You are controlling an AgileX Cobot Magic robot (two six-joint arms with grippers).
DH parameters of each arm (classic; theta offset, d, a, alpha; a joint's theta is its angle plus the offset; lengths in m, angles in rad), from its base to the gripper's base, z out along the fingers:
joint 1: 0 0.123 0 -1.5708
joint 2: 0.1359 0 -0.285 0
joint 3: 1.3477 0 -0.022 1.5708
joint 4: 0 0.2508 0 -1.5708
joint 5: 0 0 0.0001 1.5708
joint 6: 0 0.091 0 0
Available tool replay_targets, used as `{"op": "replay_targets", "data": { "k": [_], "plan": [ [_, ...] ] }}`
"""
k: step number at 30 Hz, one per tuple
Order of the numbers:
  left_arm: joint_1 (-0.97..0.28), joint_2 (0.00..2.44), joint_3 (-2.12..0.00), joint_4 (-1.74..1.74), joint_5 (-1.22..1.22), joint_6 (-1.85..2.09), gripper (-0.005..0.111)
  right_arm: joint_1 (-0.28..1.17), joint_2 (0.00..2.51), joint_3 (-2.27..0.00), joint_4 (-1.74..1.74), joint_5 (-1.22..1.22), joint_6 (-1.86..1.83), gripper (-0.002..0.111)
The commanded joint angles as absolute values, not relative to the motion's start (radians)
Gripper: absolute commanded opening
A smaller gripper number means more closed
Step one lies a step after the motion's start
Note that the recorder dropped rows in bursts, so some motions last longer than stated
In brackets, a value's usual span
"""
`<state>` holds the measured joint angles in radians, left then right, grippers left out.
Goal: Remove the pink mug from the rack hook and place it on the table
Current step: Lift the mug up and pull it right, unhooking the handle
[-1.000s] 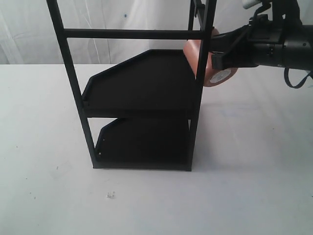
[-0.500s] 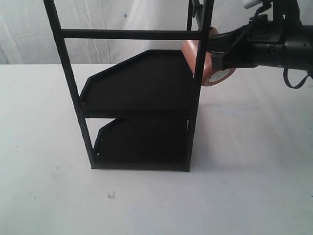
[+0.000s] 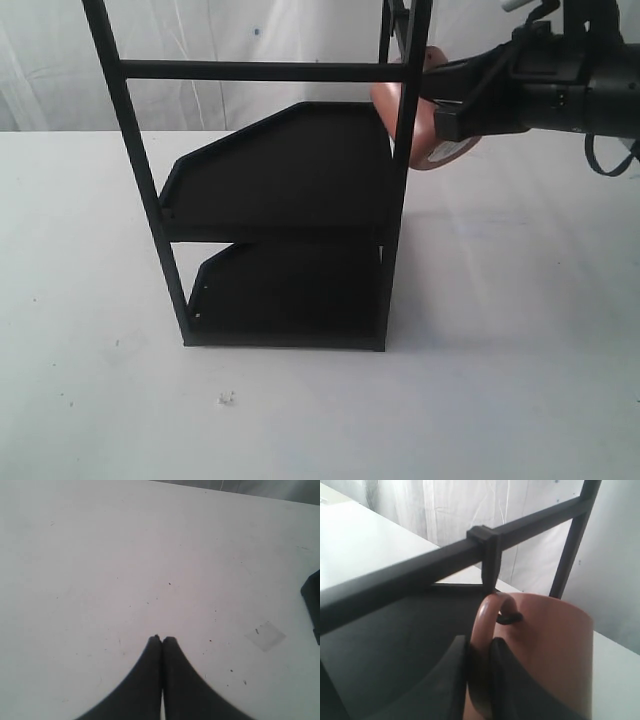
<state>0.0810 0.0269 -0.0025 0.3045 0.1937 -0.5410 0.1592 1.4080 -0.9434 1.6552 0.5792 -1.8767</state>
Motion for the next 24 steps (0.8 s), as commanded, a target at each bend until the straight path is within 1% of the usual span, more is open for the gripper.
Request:
{"op": "replay_targets", "data": {
  "k": [1, 10, 16, 21, 24],
  "plan": [
    [0.074, 0.023, 0.0, 0.307, 0.194, -0.542, 0.0, 0.162, 1.387, -0.944, 1.602, 0.547, -1.879, 0.0],
    [0.074, 0.023, 0.0, 0.307, 0.194, -0.542, 0.0, 0.162, 1.357, -0.942, 1.596, 0.549, -1.853, 0.0],
    [0.074, 0.023, 0.0, 0.307, 0.194, -0.542, 0.0, 0.162, 1.299, -0.923, 1.594, 0.39, -1.783, 0.0],
    [0.074, 0.023, 0.0, 0.307, 0.194, -0.542, 0.0, 0.162, 1.273, -0.917, 1.57, 0.371, -1.753, 0.0],
    [0.074, 0.023, 0.0, 0.307, 0.194, -0.542, 0.0, 0.162, 1.27, -0.892, 1.527, 0.248, -1.642, 0.0]
  ]
}}
